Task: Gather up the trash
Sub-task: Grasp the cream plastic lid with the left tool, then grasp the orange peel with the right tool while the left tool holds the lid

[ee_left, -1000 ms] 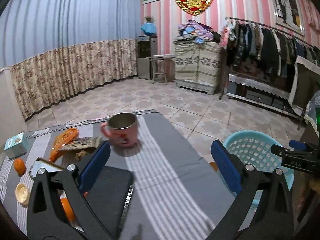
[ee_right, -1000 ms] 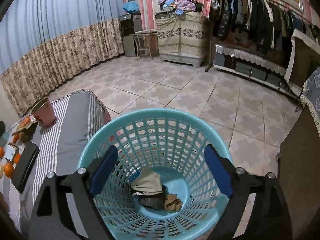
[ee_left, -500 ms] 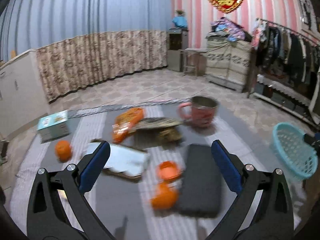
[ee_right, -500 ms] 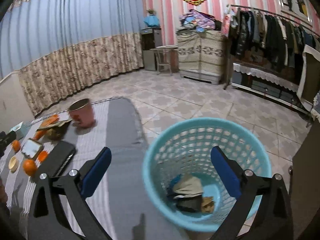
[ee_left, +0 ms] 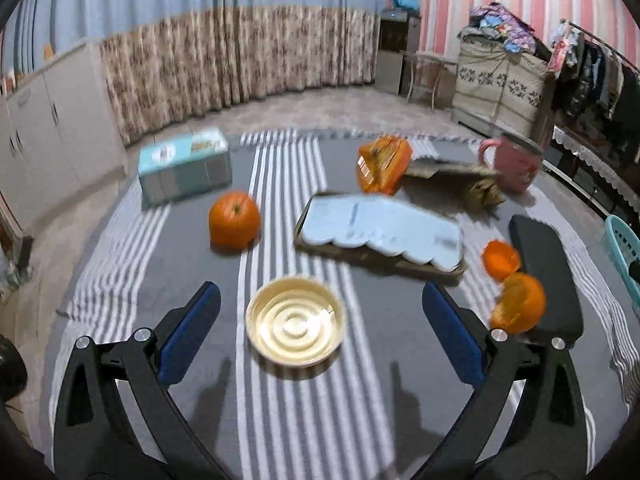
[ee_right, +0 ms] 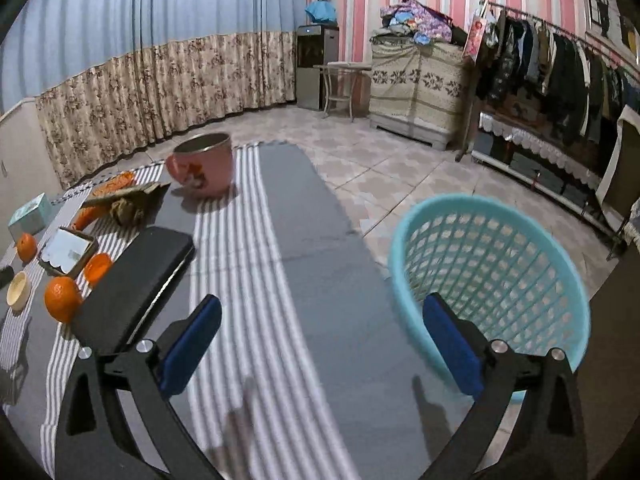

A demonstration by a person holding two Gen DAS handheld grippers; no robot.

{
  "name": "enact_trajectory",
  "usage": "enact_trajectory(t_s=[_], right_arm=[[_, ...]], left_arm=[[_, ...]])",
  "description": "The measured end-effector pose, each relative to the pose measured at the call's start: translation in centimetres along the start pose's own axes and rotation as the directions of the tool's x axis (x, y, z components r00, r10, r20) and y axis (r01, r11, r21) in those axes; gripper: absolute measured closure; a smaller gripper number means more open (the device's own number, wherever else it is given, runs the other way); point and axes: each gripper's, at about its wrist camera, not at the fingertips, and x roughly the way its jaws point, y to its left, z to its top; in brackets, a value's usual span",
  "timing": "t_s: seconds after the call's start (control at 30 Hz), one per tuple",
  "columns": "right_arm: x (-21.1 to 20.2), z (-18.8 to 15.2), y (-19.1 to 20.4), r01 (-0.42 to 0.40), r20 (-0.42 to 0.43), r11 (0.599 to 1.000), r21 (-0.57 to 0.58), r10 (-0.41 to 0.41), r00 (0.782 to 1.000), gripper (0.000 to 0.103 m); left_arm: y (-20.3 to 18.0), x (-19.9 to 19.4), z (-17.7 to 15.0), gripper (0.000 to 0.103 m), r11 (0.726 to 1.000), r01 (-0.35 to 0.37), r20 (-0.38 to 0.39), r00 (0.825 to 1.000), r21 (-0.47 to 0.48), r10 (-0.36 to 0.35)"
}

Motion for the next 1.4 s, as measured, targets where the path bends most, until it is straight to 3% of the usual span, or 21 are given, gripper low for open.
enact_trajectory(t_s=[0.2, 0.27, 0.43, 0.5, 0.77, 0.97, 1.0, 1.07, 1.13, 1.2, 1.27, 1.4], right_arm=[[0.6, -0.3, 2.6, -0.010, -0.041, 1.000, -0.030, 0.009, 0.999, 0.005], [0.6, -0.2, 3.2, -0.019, -0.051, 0.999, -0.030, 0.017, 0.999, 0.005], [0.2, -0.4, 4.9, -0.079, -0.058, 0.997, 0.001, 0.079, 0.995, 0.005], [-0.1, -0.6, 6.0, -0.091, -0.063, 0.996, 0.001, 0.091, 0.994, 0.005], [-1.3, -1.5, 12.9, -0.157, -0.052, 0.981, -0.116, 0.152, 0.987, 0.005], [-1.3, -1.3, 17.7, -0.217, -0.071, 0.958, -0.185, 0.207, 0.976, 0.006], [-1.2, -1.2, 18.3, -0.215, -0.069, 0.956, -0.201, 0.205, 0.976, 0.008], [-0.6, -1.2, 19.6, -0.225, -0.100, 0.947, -0.228, 0.207, 0.973, 0.022], [0.2, -1.2, 20.0, -0.246, -0.147, 0.943, -0.224, 0.217, 0.965, 0.042], [0.9, -1.4, 20.6, -0.266, -0.182, 0.941, -0.211, 0.229, 0.956, 0.048], [0.8, -1.5, 21.0, -0.268, -0.173, 0.935, -0.233, 0.231, 0.957, 0.062], [0.8, -1.5, 21.3, -0.298, -0.171, 0.929, -0.221, 0.263, 0.949, 0.071]], left_arm=[[1.4, 1.8, -0.3, 0.009, 0.998, 0.034, -0.056, 0.998, -0.043, -0.036], [1.2, 2.4, -0.3, 0.014, 0.999, 0.043, -0.078, 0.996, -0.027, -0.045], [0.8, 3.8, -0.6, 0.041, 0.999, 0.050, -0.141, 0.989, 0.004, -0.049], [0.9, 3.6, -0.5, 0.042, 0.999, 0.052, -0.133, 0.990, 0.010, -0.050], [3.3, -0.4, -0.3, 0.042, 0.995, -0.043, 0.032, 0.999, 0.092, 0.041], [6.3, -1.9, -0.4, 0.042, 0.999, -0.025, 0.095, 0.995, 0.024, 0.022], [6.6, -1.9, -0.3, 0.042, 1.000, -0.018, 0.099, 0.995, 0.015, 0.016], [6.8, -1.7, -0.3, 0.042, 1.000, -0.005, 0.095, 0.996, 0.009, 0.004], [6.9, -1.5, -0.2, 0.042, 1.000, -0.002, 0.093, 0.996, 0.009, 0.001], [6.9, -1.5, -0.4, 0.042, 1.000, 0.006, 0.096, 0.995, 0.010, -0.007], [6.7, -1.4, -0.4, 0.042, 1.000, 0.005, 0.098, 0.995, 0.012, -0.006], [6.4, -1.4, -0.4, 0.042, 1.000, -0.005, 0.097, 0.995, 0.019, 0.003]])
